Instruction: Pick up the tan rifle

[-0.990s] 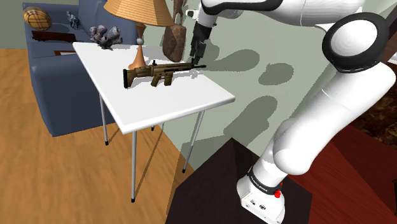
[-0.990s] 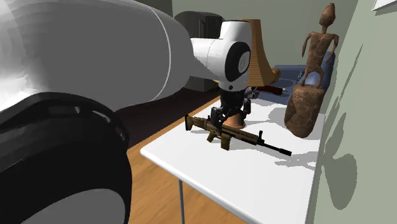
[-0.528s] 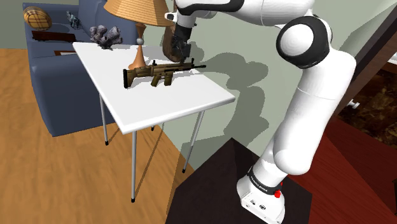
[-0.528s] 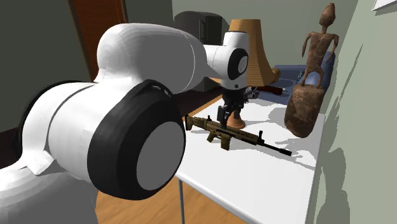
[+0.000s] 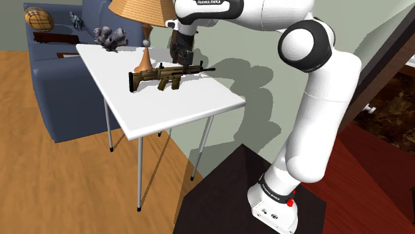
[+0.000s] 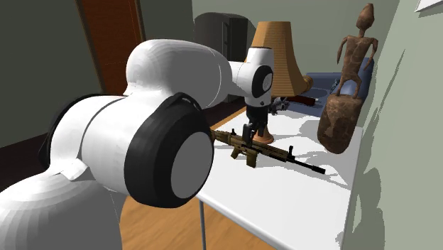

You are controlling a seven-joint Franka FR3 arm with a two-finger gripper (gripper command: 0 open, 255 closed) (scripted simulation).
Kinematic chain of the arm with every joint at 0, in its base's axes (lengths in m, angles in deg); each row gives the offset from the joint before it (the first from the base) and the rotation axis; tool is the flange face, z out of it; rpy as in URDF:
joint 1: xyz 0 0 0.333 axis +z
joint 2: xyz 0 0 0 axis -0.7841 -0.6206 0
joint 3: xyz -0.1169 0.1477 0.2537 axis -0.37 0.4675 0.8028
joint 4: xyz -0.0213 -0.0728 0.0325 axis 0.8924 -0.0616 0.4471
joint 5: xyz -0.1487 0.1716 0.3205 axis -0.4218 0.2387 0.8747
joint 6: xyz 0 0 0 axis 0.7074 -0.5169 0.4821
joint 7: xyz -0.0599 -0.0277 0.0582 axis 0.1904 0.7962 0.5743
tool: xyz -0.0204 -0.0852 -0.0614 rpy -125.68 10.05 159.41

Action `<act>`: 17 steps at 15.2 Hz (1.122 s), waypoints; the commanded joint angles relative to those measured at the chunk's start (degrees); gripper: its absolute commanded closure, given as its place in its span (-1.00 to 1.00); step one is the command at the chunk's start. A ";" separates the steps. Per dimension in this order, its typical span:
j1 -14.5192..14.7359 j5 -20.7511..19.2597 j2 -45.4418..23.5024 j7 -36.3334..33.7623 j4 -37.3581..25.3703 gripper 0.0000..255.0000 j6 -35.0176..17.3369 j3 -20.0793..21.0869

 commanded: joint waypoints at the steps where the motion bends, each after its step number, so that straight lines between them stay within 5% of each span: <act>1: -0.03 0.01 -0.35 0.20 1.56 -1.00 -1.12 0.01; 2: -0.02 0.01 -0.34 0.20 1.57 -1.00 -1.12 0.01; 3: 0.02 0.00 -0.34 0.14 1.44 1.00 -1.00 0.03; 11: 0.17 -0.13 0.10 -0.02 2.57 1.00 -1.68 0.07; 17: -0.09 -0.04 -0.24 0.16 -2.14 1.00 2.68 -0.07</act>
